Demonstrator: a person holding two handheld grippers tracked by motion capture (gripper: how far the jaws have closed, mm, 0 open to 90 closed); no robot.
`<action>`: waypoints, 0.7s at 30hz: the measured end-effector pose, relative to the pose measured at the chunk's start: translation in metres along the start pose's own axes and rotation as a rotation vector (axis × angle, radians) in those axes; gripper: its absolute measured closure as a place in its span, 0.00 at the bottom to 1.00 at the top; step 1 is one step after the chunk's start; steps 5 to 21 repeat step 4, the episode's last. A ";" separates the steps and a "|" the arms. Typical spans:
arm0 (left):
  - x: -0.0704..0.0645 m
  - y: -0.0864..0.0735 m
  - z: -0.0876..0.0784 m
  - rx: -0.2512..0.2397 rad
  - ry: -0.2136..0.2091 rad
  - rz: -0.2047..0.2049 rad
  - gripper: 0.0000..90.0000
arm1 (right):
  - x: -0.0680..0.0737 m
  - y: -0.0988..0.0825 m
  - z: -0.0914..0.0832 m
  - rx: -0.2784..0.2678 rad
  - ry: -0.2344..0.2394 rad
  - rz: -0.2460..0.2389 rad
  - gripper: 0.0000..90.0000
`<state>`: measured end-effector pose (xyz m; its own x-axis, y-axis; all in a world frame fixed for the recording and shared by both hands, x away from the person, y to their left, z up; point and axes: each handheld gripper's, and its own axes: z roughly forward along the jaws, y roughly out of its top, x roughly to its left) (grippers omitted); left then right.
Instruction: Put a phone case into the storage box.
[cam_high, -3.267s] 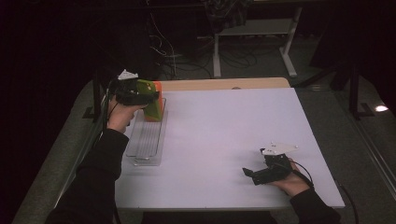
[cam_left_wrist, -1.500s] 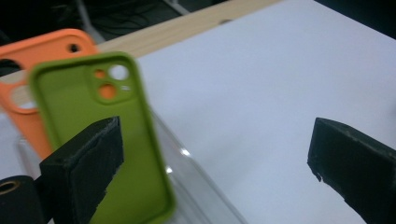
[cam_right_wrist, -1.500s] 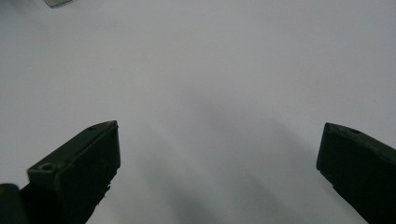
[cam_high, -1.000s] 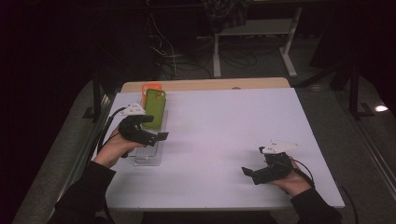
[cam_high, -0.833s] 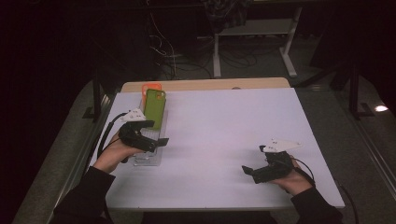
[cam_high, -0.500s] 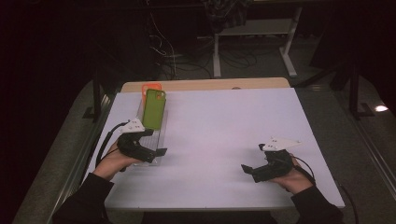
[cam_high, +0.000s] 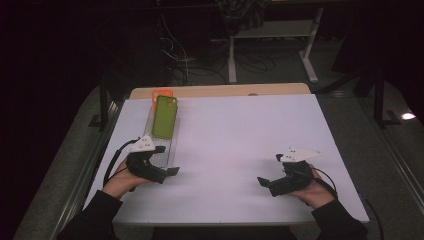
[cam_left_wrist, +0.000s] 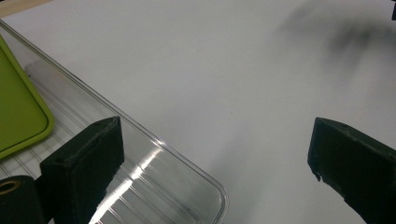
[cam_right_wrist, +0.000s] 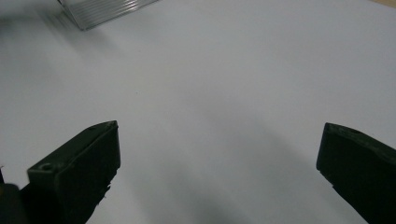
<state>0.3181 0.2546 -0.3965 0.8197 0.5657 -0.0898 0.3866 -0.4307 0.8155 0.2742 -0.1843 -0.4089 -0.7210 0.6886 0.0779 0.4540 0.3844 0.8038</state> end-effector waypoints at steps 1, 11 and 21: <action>0.000 0.000 0.000 0.001 -0.001 0.000 0.04 | 0.000 0.000 0.000 0.000 0.000 -0.001 0.00; 0.000 0.000 0.000 0.003 -0.005 -0.003 0.04 | 0.000 0.000 -0.001 -0.001 -0.001 -0.004 0.00; 0.000 0.000 0.000 0.003 -0.005 -0.003 0.04 | 0.000 0.000 -0.001 -0.001 -0.001 -0.004 0.00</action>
